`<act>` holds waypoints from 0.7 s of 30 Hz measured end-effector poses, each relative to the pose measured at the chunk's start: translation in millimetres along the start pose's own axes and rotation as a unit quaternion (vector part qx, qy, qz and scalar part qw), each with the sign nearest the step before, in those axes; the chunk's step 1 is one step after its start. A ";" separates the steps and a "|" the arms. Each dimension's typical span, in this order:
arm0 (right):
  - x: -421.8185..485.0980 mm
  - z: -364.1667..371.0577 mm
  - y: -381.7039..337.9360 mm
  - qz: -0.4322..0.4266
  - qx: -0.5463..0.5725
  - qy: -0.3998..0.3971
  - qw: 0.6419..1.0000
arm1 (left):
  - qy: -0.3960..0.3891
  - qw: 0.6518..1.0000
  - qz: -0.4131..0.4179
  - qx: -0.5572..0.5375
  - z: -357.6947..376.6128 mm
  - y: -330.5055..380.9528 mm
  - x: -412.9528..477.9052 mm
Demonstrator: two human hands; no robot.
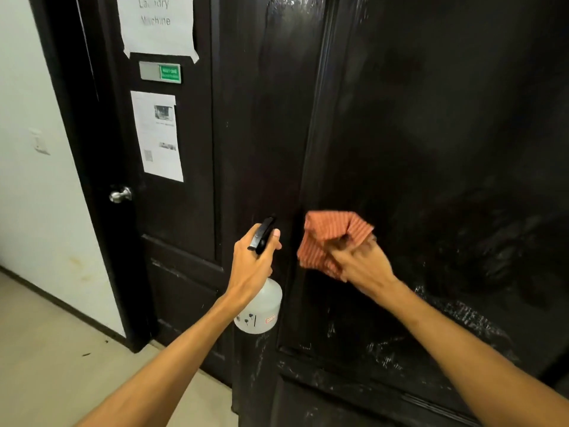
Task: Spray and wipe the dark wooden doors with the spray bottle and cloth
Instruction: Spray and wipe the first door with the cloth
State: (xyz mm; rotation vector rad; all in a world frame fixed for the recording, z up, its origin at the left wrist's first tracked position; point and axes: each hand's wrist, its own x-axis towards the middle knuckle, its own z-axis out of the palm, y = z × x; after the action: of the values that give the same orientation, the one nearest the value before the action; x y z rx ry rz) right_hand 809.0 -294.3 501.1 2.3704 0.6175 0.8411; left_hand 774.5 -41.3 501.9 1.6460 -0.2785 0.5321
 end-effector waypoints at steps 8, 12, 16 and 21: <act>-31.5 25.3 -27.8 -0.012 0.028 0.006 1.000 | -0.005 1.000 -0.013 0.006 18.3 -12.4 -15.4; -42.9 33.5 -11.3 -0.030 0.016 -0.001 0.999 | -0.008 1.000 -0.015 0.012 20.5 -17.1 -21.5; -9.0 -3.1 27.6 0.127 0.093 0.115 0.981 | 0.002 1.000 -0.015 0.014 23.4 -24.4 -26.1; -54.2 35.9 -32.9 -0.003 0.119 0.005 0.993 | 0.005 0.999 -0.030 -0.012 23.4 -30.9 -41.0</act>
State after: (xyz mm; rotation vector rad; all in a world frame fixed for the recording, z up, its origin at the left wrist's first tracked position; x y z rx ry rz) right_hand 787.6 -313.0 434.0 2.5774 0.7668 0.8161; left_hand 758.1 -64.6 453.3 1.6221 -0.2263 0.4908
